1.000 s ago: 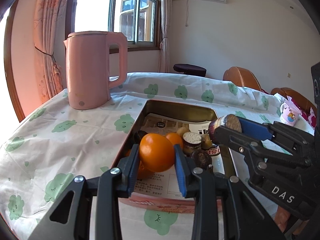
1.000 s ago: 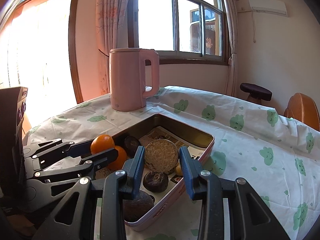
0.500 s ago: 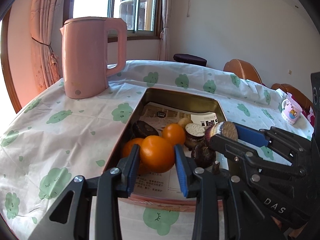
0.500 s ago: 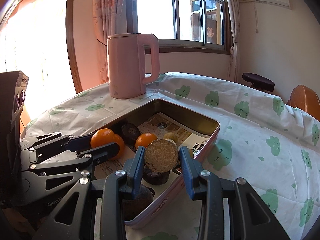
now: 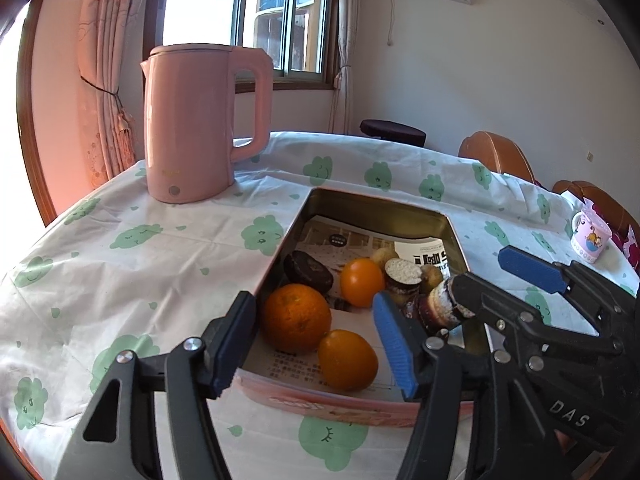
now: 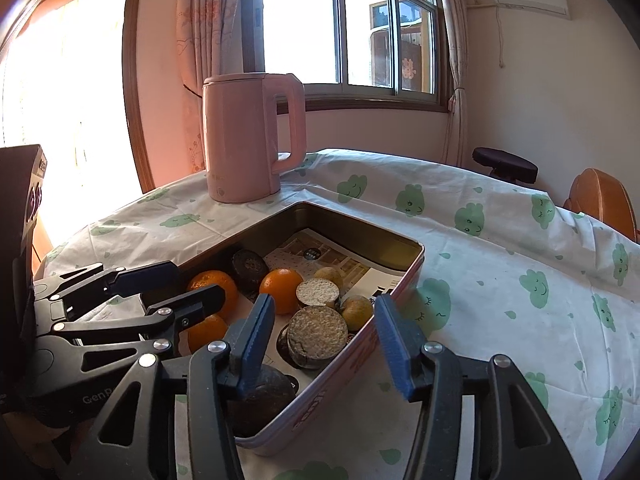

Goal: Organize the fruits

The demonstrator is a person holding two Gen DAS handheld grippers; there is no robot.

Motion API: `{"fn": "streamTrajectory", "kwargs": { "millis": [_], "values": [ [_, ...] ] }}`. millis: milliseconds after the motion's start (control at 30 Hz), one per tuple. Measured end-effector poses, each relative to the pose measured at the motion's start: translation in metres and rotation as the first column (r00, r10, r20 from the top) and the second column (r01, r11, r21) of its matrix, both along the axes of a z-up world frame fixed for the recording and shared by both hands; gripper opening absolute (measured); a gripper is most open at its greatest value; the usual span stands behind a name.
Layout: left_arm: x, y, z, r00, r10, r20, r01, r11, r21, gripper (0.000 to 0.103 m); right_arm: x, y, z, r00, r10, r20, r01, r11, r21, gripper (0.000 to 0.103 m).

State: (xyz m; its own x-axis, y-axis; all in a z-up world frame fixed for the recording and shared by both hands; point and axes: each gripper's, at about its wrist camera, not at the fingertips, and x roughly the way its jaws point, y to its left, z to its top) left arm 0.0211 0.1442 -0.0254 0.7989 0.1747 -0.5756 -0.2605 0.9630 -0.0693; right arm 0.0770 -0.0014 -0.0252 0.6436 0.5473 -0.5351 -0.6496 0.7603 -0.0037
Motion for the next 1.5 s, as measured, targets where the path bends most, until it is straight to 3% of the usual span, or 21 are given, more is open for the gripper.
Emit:
{"fn": "streamTrajectory", "kwargs": {
  "millis": [233,500,1500],
  "values": [
    [-0.009,-0.006,0.007,0.998,0.020,0.058,-0.023,0.998,0.052,0.072,-0.012,-0.013,0.008,0.994,-0.072,0.079,0.069,0.997,0.036,0.074],
    [-0.014,-0.008,0.011,0.996,0.033,0.088,-0.039,0.997,0.073,0.076,-0.014,-0.020,0.011,0.991,-0.095,0.097,0.090,0.994,0.062,0.080],
    [-0.019,-0.008,0.015,0.992,0.061,0.114,-0.070,0.994,0.085,0.085,-0.013,-0.024,0.012,0.989,-0.115,0.098,0.107,0.991,0.082,0.087]
  ]
}}
